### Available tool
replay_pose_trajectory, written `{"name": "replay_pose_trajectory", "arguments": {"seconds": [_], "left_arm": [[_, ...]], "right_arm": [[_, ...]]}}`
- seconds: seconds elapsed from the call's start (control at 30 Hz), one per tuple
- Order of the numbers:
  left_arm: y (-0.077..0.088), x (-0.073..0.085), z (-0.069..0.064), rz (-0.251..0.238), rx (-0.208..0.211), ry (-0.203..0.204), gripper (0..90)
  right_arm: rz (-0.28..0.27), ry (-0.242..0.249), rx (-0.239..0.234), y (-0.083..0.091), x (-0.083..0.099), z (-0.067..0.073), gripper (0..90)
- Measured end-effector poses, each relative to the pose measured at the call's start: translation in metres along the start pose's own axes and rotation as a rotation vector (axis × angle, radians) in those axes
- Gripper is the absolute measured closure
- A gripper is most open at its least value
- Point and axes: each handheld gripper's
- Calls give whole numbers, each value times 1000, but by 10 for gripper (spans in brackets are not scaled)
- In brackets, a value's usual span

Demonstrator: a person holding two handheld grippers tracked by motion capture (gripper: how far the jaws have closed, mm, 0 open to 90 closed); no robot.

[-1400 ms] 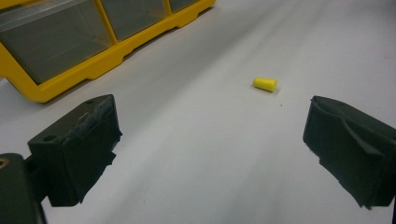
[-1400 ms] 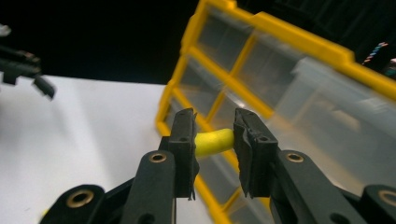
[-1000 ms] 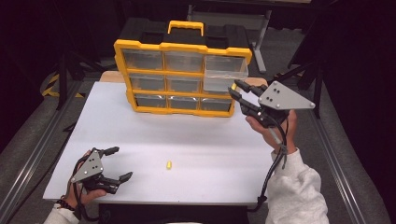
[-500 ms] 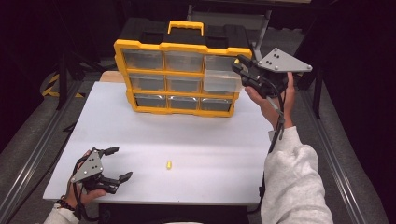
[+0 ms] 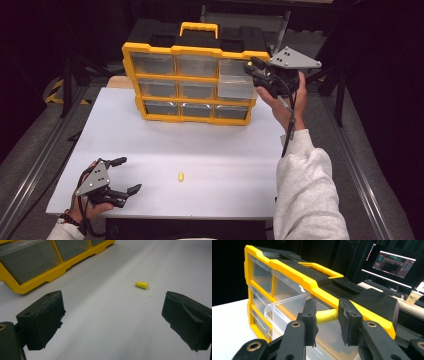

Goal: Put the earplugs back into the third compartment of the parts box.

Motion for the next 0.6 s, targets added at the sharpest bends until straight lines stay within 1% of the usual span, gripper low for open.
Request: {"name": "replay_pose_trajectory", "arguments": {"seconds": [0.17,0.27,0.43,0.6], "left_arm": [[-1,0,0,0,3,1,55],[-1,0,0,1,5,-1,55],[-1,0,0,5,5,-1,55],[-2,0,0,13,5,-4,55]], "right_arm": [[20,3,11,-2,1,-2,687],[30,-11,24,-3,3,-5,684],[38,-23,19,-4,5,-6,679],[45,-16,26,-6,6,-7,676]]}}
Point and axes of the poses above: each handheld gripper's, and its own axes: y roughly backward along the jaws, x roughly out of its underside, z roughly to its left, and after that the axes turned 3 degrees about y, right-handed
